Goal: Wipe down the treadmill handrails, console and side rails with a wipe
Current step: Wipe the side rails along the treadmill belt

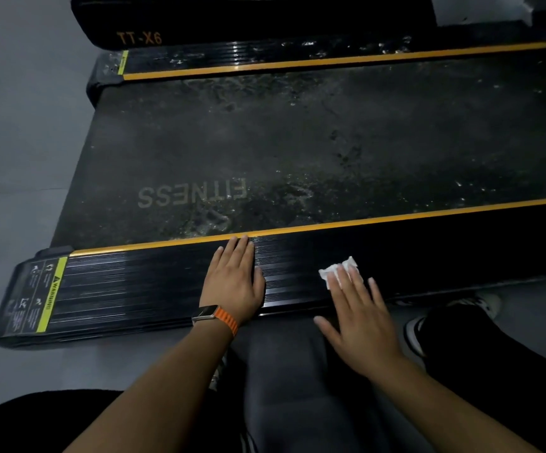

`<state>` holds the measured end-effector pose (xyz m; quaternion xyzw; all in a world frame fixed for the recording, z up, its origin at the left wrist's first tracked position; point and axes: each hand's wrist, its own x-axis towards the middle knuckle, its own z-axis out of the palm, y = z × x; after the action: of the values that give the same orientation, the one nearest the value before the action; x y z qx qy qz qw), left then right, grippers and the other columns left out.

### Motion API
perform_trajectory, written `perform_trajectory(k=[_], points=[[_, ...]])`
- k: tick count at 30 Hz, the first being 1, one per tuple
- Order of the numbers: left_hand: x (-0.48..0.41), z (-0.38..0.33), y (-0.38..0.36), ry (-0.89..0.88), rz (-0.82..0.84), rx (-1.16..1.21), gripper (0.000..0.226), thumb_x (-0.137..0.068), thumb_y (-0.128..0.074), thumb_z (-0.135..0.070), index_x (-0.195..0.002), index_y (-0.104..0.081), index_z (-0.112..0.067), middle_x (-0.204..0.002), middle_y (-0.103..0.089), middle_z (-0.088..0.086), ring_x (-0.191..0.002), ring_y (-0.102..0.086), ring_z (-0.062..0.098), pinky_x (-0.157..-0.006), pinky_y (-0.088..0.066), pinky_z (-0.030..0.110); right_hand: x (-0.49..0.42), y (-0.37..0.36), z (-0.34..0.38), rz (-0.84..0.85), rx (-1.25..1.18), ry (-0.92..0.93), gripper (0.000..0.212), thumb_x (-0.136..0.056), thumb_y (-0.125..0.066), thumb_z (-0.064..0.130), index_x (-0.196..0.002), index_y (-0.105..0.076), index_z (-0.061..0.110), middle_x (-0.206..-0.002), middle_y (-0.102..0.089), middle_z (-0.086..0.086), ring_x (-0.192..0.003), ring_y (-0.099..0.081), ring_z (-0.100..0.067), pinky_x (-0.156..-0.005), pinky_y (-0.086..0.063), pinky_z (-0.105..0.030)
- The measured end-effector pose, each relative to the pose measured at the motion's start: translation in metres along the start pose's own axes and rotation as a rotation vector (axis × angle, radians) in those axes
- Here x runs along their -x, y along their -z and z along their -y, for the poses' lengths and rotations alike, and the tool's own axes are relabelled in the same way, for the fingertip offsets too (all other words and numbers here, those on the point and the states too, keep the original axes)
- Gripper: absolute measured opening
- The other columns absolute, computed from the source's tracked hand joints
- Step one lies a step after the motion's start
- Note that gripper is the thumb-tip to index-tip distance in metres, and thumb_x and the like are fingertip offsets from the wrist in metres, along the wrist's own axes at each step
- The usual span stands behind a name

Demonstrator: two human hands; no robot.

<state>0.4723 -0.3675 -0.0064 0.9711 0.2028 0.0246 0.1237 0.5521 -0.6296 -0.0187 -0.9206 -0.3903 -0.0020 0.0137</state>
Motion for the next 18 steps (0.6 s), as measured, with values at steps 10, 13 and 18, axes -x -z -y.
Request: perform_trajectory(k=[10, 13, 18], points=[[0.0, 0.0, 0.001, 0.003, 0.013, 0.008, 0.07, -0.1, -0.019, -0.047, -0.158, -0.038, -0.011, -0.167, -0.03, 0.006, -0.157, -0.018, 0.021, -0.129, -0.014, 0.044, 0.015, -0.006, -0.019, -0.046, 0.051, 0.146, 0.079, -0.1, -0.043, 0.057, -0.164, -0.031, 0.012, -0.174, -0.016, -0.005, -0.161, -0.017, -0.024, -0.124, -0.024, -0.053], [0.0, 0.0, 0.002, 0.003, 0.015, 0.011, 0.069, -0.101, -0.021, -0.046, -0.158, -0.036, -0.012, -0.167, -0.029, 0.006, -0.157, -0.017, 0.021, -0.129, -0.013, 0.043, 0.023, -0.004, -0.026, -0.038, 0.061, 0.067, 0.081, -0.1, -0.042, 0.056, -0.165, -0.025, 0.01, -0.174, -0.016, -0.009, -0.16, -0.017, -0.028, -0.126, -0.019, -0.052], [0.0, 0.006, 0.006, -0.025, 0.029, 0.051, 0.066, -0.102, -0.025, -0.045, -0.158, -0.036, -0.013, -0.167, -0.029, 0.004, -0.157, -0.017, 0.019, -0.129, -0.011, 0.04, -0.006, -0.011, 0.052, -0.028, 0.019, 0.22, 0.086, -0.096, -0.045, 0.062, -0.164, -0.03, 0.012, -0.172, -0.022, -0.01, -0.16, -0.018, -0.031, -0.124, -0.017, -0.053]])
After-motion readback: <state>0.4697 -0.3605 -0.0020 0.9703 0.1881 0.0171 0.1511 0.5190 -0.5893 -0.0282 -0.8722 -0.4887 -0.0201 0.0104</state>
